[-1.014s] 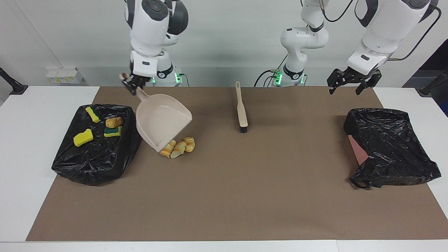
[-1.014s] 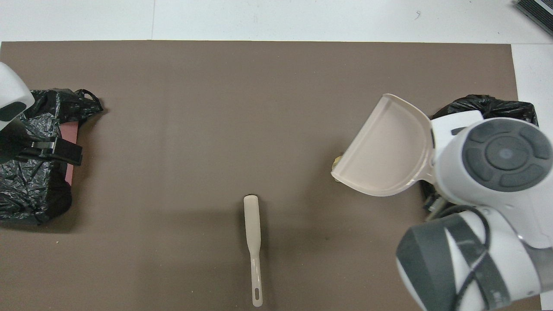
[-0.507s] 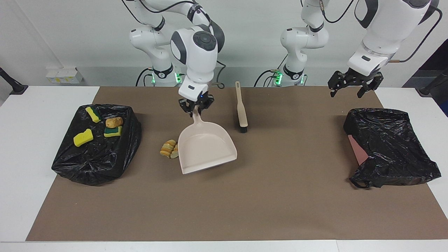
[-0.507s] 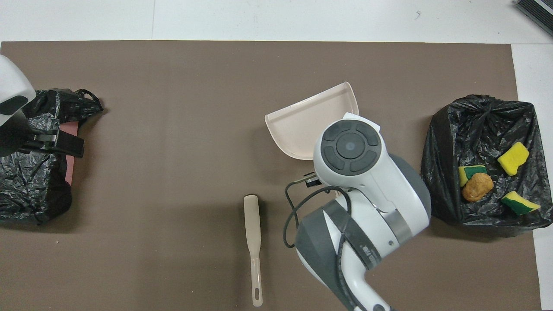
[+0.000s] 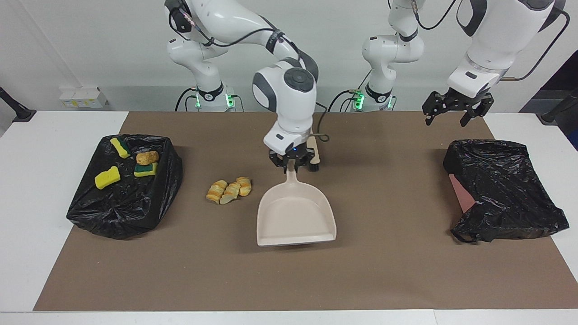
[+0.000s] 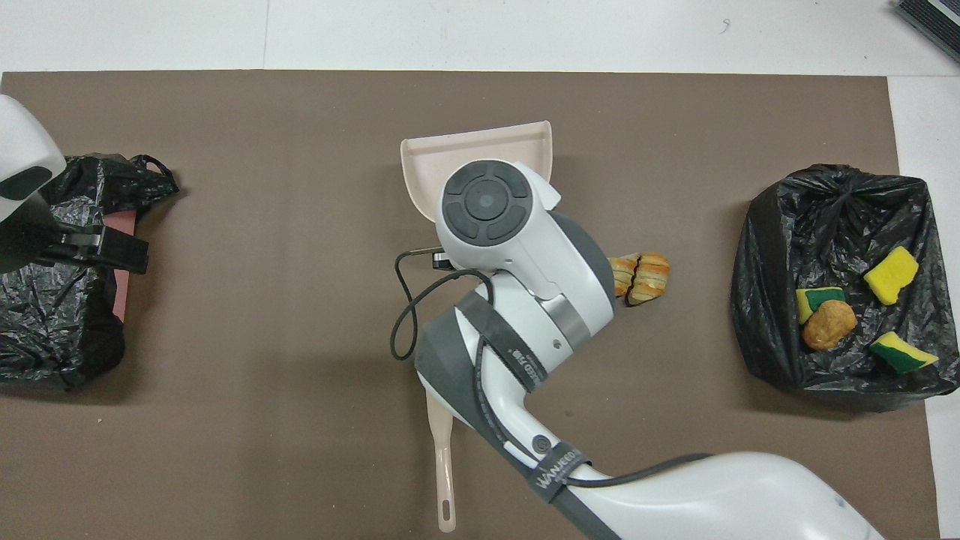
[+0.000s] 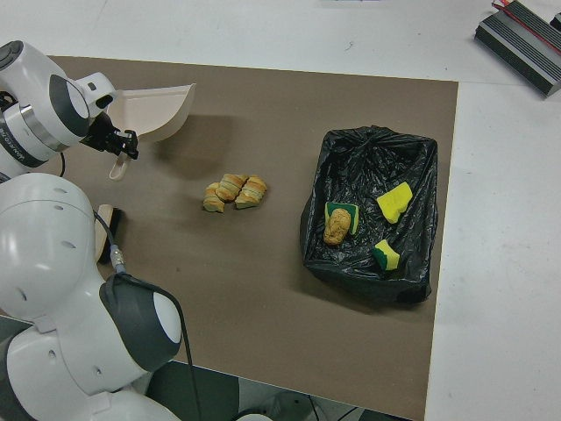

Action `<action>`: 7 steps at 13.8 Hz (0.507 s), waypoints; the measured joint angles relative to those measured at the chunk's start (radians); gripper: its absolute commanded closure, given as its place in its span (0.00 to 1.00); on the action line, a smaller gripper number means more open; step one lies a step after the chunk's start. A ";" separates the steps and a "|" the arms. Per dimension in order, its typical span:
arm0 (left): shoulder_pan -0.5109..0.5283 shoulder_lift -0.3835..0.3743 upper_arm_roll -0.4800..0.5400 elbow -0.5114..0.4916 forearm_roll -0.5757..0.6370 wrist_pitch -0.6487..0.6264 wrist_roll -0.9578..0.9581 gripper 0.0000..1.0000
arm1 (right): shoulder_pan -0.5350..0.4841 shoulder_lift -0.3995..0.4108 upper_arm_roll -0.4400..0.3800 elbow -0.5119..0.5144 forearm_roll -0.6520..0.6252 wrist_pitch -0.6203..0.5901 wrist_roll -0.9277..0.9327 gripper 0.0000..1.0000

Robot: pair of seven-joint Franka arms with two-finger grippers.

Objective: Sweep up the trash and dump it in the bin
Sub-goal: 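Bring the empty dustpan back toward the bread pieces with the right gripper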

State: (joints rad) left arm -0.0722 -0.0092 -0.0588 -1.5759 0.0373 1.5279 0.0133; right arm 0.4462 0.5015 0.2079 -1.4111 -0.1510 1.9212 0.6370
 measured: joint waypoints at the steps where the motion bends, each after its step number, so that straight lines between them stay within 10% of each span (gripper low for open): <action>1: 0.000 0.000 -0.001 0.000 -0.002 0.000 0.000 0.00 | 0.018 0.041 0.000 0.032 0.000 0.017 0.015 1.00; 7: 0.001 0.000 0.002 0.000 -0.014 0.000 0.000 0.00 | 0.043 0.167 -0.002 0.101 0.000 0.072 0.041 0.86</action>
State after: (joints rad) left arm -0.0717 -0.0088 -0.0569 -1.5759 0.0237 1.5282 0.0133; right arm 0.4892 0.6687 0.2055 -1.3098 -0.1506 1.9927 0.6783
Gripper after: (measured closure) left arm 0.000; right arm 0.678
